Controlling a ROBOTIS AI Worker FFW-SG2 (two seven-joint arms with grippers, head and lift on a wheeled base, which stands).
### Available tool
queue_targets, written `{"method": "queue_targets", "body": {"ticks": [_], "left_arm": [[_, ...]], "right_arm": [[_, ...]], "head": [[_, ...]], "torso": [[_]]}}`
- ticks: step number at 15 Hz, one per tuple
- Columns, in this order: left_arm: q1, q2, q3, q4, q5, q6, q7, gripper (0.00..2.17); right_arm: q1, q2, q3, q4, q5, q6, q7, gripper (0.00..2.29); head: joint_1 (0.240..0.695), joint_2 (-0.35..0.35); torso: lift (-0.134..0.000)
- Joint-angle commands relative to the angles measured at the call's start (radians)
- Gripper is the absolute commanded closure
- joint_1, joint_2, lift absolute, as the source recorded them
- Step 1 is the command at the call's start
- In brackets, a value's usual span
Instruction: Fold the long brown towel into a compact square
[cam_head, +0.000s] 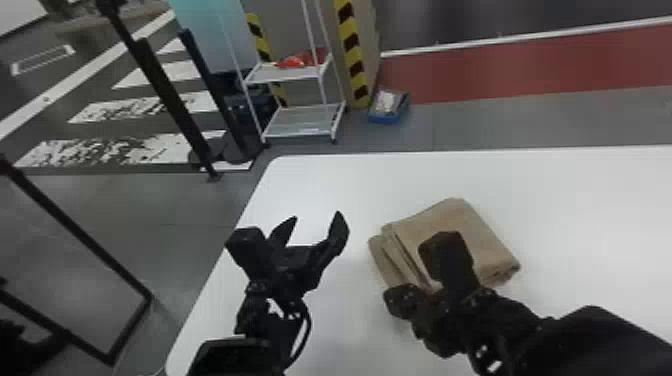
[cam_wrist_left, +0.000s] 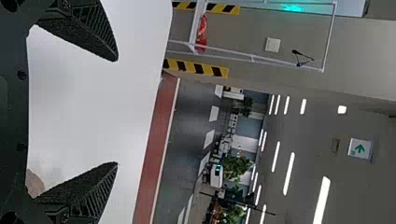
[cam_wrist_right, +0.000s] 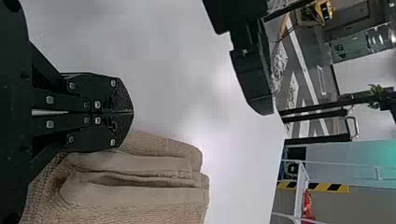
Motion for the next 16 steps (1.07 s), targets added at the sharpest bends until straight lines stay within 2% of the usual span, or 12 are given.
{"method": "queue_targets", "body": {"ticks": [1, 7, 10, 15, 16], "left_arm": [[-0.004, -0.006, 0.0, 0.001, 0.003, 0.001, 0.0, 0.08], [-0.008, -0.006, -0.011, 0.009, 0.005, 0.001, -0.002, 0.08], [-0.01, -0.006, -0.019, 0.012, 0.003, -0.002, 0.0, 0.08], [-0.01, -0.006, -0.035, 0.018, -0.001, -0.002, 0.002, 0.08], [-0.008, -0.006, -0.035, 0.018, -0.001, -0.002, 0.002, 0.08]], "right_arm": [[0.006, 0.001, -0.028, 0.001, 0.017, 0.061, -0.005, 2.05], [0.138, 0.001, -0.203, -0.203, 0.037, 0.177, 0.004, 2.05], [0.181, -0.035, -0.307, -0.266, 0.033, 0.202, 0.008, 2.05], [0.206, -0.043, -0.487, -0.296, 0.034, 0.193, 0.035, 2.05], [0.206, -0.043, -0.515, -0.307, 0.027, 0.196, 0.047, 2.05]], "head": [[0.695, 0.35], [0.695, 0.35], [0.695, 0.35], [0.695, 0.251], [0.695, 0.21]], "torso": [[-0.122], [-0.122], [-0.122], [-0.122], [-0.122]]}}
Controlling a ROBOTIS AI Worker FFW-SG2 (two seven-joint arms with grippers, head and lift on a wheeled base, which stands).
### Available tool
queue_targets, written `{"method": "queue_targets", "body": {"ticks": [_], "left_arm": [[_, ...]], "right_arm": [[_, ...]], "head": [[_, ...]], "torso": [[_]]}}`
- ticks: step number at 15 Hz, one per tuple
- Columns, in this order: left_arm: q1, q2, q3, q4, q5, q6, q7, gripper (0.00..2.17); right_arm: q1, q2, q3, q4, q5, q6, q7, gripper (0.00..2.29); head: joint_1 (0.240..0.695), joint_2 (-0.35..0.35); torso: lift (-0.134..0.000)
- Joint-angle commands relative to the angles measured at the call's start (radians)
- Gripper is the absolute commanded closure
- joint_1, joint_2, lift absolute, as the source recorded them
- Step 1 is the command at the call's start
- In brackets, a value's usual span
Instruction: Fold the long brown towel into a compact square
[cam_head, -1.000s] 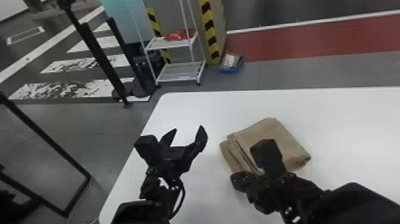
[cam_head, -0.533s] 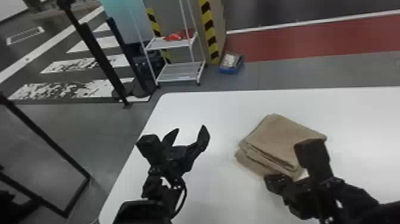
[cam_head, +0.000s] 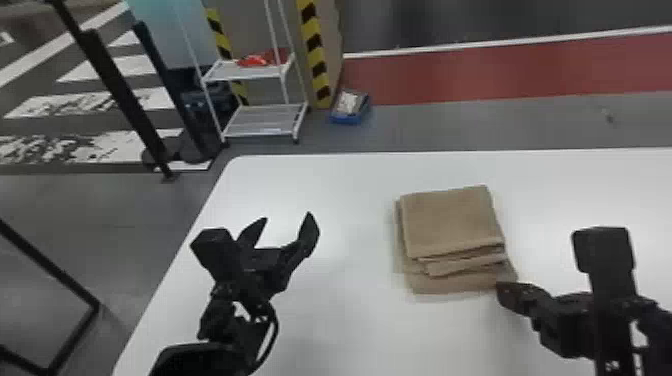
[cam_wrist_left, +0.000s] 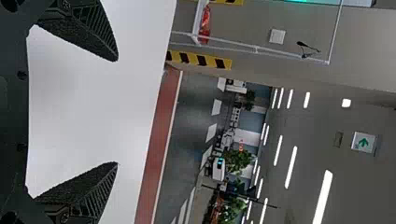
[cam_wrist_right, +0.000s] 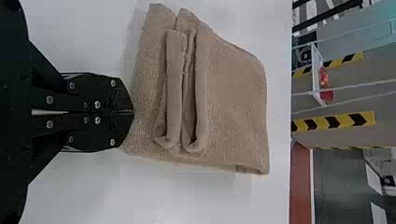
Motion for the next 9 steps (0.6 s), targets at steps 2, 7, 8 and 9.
{"method": "queue_targets", "body": {"ticks": [2, 7, 8, 9], "left_arm": [[0.001, -0.006, -0.001, 0.002, -0.002, 0.0, 0.0, 0.08], [0.003, -0.006, -0.003, 0.005, -0.003, 0.0, -0.001, 0.08], [0.004, -0.006, -0.003, 0.005, -0.003, 0.0, -0.001, 0.08], [0.006, -0.006, -0.001, 0.005, -0.003, 0.0, 0.0, 0.08]], "right_arm": [[0.042, -0.001, -0.103, -0.085, -0.079, 0.007, 0.05, 2.05], [-0.024, 0.043, -0.12, -0.039, -0.168, -0.248, 0.064, 2.04], [-0.067, 0.043, -0.114, 0.033, -0.168, -0.3, 0.054, 2.05], [-0.119, 0.043, -0.103, 0.12, -0.168, -0.365, 0.041, 2.05]], "head": [[0.695, 0.182], [0.695, 0.179], [0.695, 0.179], [0.695, 0.179]], "torso": [[-0.122], [-0.122], [-0.122], [-0.122]]}}
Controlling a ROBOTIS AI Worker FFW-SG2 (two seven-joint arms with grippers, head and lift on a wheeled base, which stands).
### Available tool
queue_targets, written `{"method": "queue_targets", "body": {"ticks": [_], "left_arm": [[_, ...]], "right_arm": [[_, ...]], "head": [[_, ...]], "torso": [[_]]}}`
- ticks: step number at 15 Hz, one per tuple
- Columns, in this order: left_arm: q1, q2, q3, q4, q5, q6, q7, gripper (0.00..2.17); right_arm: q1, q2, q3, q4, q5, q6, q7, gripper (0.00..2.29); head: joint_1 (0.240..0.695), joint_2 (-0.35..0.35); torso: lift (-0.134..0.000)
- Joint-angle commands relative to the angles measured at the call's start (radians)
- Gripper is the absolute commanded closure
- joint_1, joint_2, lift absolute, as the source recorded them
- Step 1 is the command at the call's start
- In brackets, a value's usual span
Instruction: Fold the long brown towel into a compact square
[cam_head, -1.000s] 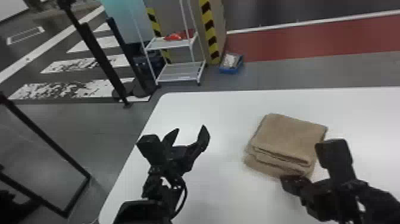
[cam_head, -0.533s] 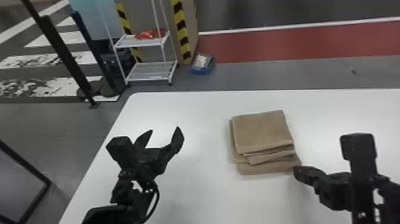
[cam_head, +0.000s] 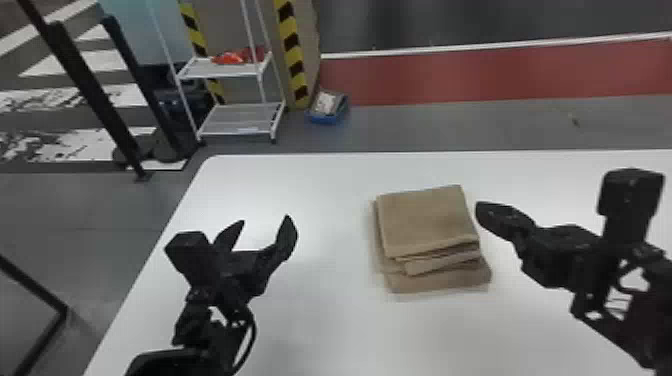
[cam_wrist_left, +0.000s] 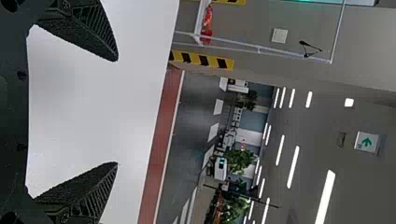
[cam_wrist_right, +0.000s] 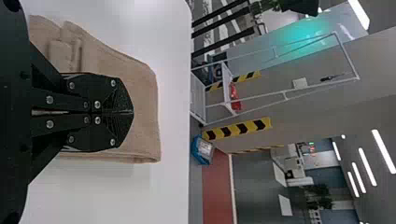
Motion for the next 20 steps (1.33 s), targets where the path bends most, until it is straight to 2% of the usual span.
{"method": "queue_targets", "body": {"ticks": [1, 4, 6, 11, 13, 15, 17, 18, 19, 20], "left_arm": [[0.002, -0.006, 0.001, 0.0, 0.0, 0.0, 0.001, 0.08], [0.002, -0.006, 0.005, 0.003, 0.0, 0.0, -0.001, 0.08], [-0.002, -0.006, 0.005, 0.009, 0.0, 0.0, -0.001, 0.08], [-0.036, -0.006, -0.002, 0.055, 0.0, -0.003, -0.013, 0.08], [-0.042, -0.006, -0.006, 0.068, 0.0, -0.006, -0.013, 0.08], [-0.044, -0.006, -0.009, 0.065, 0.0, -0.006, -0.013, 0.08], [-0.041, -0.006, -0.012, 0.057, 0.0, -0.009, -0.021, 0.08], [-0.038, -0.006, -0.014, 0.055, 0.0, -0.015, -0.022, 0.08], [-0.035, -0.006, -0.014, 0.054, 0.0, -0.021, -0.028, 0.08], [-0.027, -0.006, -0.018, 0.051, 0.0, -0.037, -0.033, 0.08]], "right_arm": [[-0.121, 0.003, 0.03, 0.204, 0.0, -0.135, -0.024, 2.05], [-0.273, 0.003, 0.081, 0.471, 0.03, -0.224, -0.036, 2.05], [-0.329, 0.003, 0.108, 0.588, 0.081, -0.224, -0.044, 2.05], [-0.342, 0.003, 0.139, 0.69, 0.159, -0.224, -0.057, 2.05], [-0.293, 0.003, 0.116, 0.637, 0.13, -0.294, -0.063, 2.05], [-0.224, 0.003, 0.099, 0.462, 0.076, -0.309, -0.063, 2.05], [-0.144, 0.003, 0.085, 0.293, 0.067, -0.309, -0.073, 2.03], [-0.106, 0.003, 0.076, 0.236, 0.067, -0.325, -0.087, 1.87], [-0.054, 0.003, 0.073, 0.193, 0.067, -0.392, -0.12, 1.52], [-0.003, 0.003, 0.062, 0.173, 0.072, -0.457, -0.146, 1.06]], "head": [[0.695, 0.177], [0.695, 0.179], [0.695, 0.185], [0.695, 0.19], [0.695, 0.187], [0.695, 0.183], [0.695, 0.18], [0.695, 0.18], [0.695, 0.174], [0.695, 0.169]], "torso": [[-0.122], [-0.122], [-0.122], [-0.122], [-0.122], [-0.122], [-0.122], [-0.122], [-0.122], [-0.122]]}}
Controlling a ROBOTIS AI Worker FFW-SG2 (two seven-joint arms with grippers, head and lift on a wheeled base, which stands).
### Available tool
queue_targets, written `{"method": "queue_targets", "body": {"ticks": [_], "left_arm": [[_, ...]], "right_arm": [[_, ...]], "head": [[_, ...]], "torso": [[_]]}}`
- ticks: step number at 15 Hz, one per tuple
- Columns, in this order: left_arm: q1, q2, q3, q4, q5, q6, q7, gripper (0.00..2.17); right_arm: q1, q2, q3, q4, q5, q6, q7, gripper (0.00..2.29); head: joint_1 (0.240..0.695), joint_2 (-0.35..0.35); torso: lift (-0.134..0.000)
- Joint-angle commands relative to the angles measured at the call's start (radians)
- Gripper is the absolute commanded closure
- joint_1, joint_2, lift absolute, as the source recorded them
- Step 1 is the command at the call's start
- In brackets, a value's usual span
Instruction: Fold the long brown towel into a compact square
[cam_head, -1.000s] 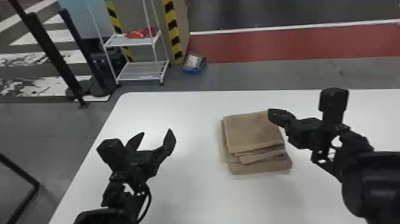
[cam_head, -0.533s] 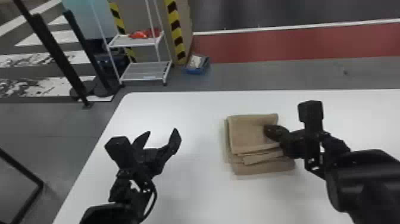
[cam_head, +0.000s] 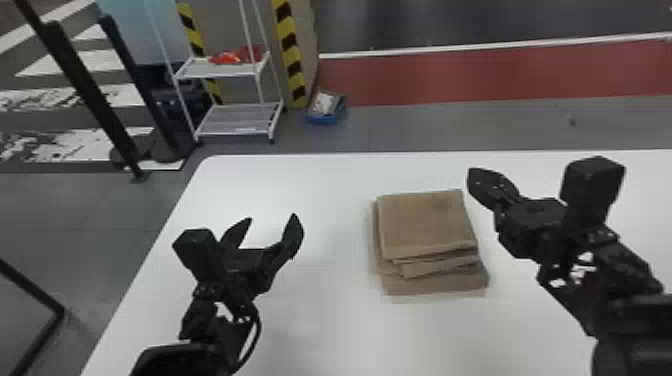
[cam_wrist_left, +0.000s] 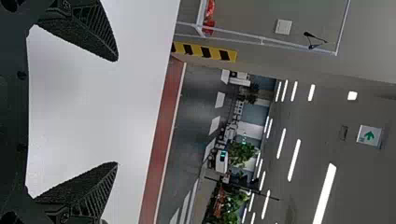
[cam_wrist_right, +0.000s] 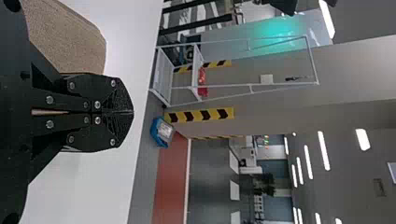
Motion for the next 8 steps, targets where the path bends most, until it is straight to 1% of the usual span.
{"method": "queue_targets", "body": {"ticks": [1, 2, 3, 4, 5, 8], "left_arm": [[0.019, -0.006, -0.012, -0.005, -0.001, -0.053, -0.005, 0.08], [0.034, -0.006, -0.025, -0.016, -0.025, -0.084, -0.001, 0.08], [0.048, -0.006, -0.038, -0.027, -0.051, -0.109, 0.01, 0.08], [0.067, -0.006, -0.045, -0.041, -0.067, -0.115, 0.024, 0.08], [0.085, -0.006, -0.052, -0.051, -0.067, -0.139, 0.034, 0.08], [0.148, -0.006, -0.051, -0.099, -0.069, -0.167, 0.056, 0.08]], "right_arm": [[0.113, 0.001, -0.03, -0.059, 0.004, -0.133, -0.038, 0.65], [0.156, 0.001, -0.048, -0.062, 0.002, -0.176, -0.066, 0.25], [0.188, 0.001, -0.063, -0.064, 0.004, -0.213, -0.091, 0.11], [0.23, 0.001, -0.08, -0.081, -0.002, -0.222, -0.112, 0.11], [0.276, 0.001, -0.089, -0.101, -0.008, -0.253, -0.13, 0.11], [0.389, 0.001, -0.08, -0.162, -0.007, -0.33, -0.189, 0.12]], "head": [[0.695, 0.162], [0.695, 0.153], [0.695, 0.132], [0.695, 0.117], [0.695, 0.103], [0.695, 0.063]], "torso": [[-0.122], [-0.122], [-0.122], [-0.122], [-0.122], [-0.122]]}}
